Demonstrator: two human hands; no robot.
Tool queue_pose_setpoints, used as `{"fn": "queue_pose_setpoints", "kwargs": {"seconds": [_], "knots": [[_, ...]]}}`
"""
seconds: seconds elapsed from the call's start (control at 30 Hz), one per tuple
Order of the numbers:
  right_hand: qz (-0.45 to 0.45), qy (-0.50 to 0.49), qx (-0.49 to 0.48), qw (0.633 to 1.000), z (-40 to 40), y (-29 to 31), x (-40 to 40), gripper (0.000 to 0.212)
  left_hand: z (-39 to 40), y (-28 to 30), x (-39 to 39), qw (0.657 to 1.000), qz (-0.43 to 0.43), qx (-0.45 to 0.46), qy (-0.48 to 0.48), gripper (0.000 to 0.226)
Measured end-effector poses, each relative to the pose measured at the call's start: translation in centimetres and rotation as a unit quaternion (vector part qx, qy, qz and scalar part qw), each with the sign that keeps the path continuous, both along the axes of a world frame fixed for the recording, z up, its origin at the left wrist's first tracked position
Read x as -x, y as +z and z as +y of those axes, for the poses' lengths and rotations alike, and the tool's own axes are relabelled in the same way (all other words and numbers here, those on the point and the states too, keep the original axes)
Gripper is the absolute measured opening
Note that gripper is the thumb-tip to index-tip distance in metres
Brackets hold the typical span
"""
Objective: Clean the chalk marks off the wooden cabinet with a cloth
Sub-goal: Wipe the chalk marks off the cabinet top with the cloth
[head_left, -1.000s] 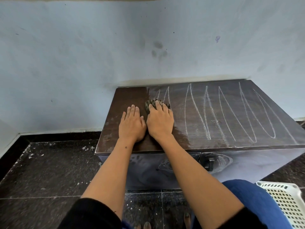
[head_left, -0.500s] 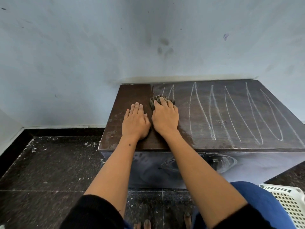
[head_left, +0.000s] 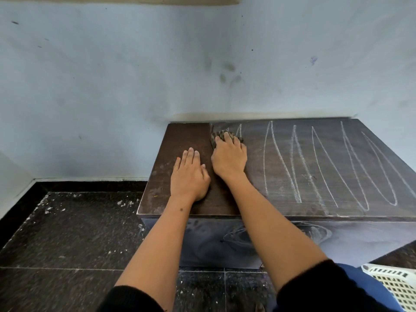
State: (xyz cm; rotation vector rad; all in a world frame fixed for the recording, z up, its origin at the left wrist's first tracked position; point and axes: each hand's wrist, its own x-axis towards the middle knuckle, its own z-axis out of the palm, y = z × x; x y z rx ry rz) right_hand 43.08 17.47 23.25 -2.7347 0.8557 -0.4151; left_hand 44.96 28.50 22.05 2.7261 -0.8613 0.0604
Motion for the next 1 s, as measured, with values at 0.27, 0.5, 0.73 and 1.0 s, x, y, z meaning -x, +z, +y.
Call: {"fn": "queue_pose_setpoints", "kwargs": {"seconds": [0.27, 0.5, 0.73, 1.0], "knots": [[-0.062, -0.015, -0.005, 0.998, 4.4, -1.2, 7.3, 0.043, 0.0, -0.2, -0.1, 1.0, -0.001, -0.001, -0.002, 0.053], [-0.048, 0.005, 0.003, 0.999, 1.5, -0.8, 1.9, 0.042, 0.0, -0.3, -0.2, 1.0, -0.011, 0.001, -0.001, 0.054], [-0.009, -0.003, 0.009, 1.0, -2.3, -0.1, -6.1, 0.041, 0.0, -0.3, -0.1, 1.0, -0.018, 0.008, -0.001, 0.054], [0.005, 0.16, 0.019, 0.987, -0.8, 0.6, -8.9, 0.04, 0.2, -0.3, -0.2, 1.0, -0.011, 0.009, -0.008, 0.055]]}}
